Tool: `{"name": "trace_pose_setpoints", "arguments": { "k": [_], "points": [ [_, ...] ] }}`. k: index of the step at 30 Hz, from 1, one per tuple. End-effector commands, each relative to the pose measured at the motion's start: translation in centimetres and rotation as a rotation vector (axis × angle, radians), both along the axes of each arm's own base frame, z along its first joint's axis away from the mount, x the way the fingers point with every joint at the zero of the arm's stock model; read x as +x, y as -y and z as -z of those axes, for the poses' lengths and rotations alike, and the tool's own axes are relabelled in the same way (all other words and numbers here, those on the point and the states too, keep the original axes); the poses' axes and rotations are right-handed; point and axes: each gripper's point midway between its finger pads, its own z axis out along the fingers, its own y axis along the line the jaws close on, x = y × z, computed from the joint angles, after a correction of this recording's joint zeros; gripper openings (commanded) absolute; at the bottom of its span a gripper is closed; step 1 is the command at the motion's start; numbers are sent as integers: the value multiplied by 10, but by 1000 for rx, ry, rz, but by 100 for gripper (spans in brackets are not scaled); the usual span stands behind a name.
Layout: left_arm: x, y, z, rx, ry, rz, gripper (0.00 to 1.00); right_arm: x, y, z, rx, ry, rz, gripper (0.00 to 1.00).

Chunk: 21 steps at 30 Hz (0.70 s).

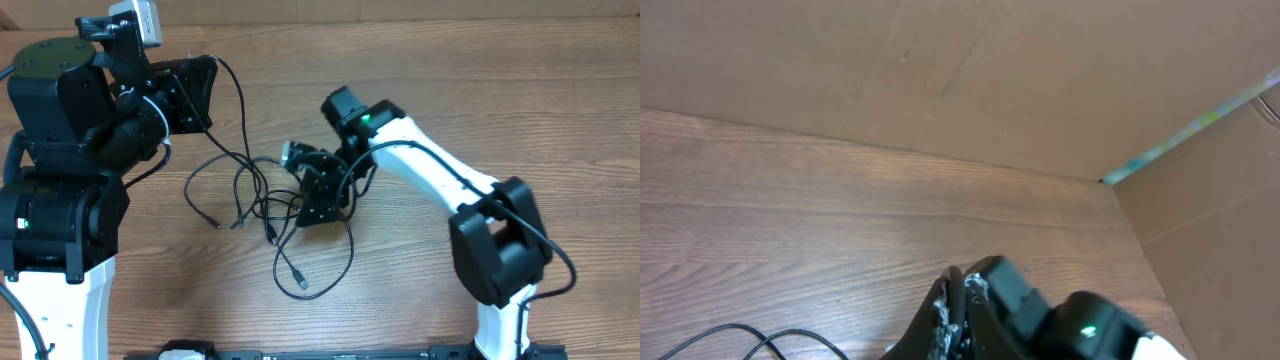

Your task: Untangle cables

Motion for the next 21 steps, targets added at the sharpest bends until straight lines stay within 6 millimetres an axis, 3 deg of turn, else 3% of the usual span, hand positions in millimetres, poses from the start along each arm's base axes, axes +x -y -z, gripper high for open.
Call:
{"name": "trace_pose_setpoints", "arguments": {
  "k": [1, 2, 4, 7, 10, 14, 21],
  "points": [
    [0, -2, -10, 15, 33, -7, 4, -18, -14, 14, -5, -37, -50, 83],
    [0, -2, -10, 14, 33, -7, 4, -23, -19, 17, -8, -40, -65, 70],
    [0, -2, -10, 18, 33, -5, 4, -30, -26, 19, -8, -29, -90, 4],
    [-1, -2, -9, 22, 30, -4, 4, -27, -28, 25, -63, -5, -62, 4],
    [-1, -5, -4, 38, 12, -20, 4, -2, -17, 39, -190, 51, 67, 4],
    [-1, -18, 7, 81, -25, -88, 4, 26, 13, 39, -298, 94, 164, 4],
    [-1, -30, 10, 114, -33, -148, 4, 76, 84, 19, -337, 73, 379, 4]
  ]
}}
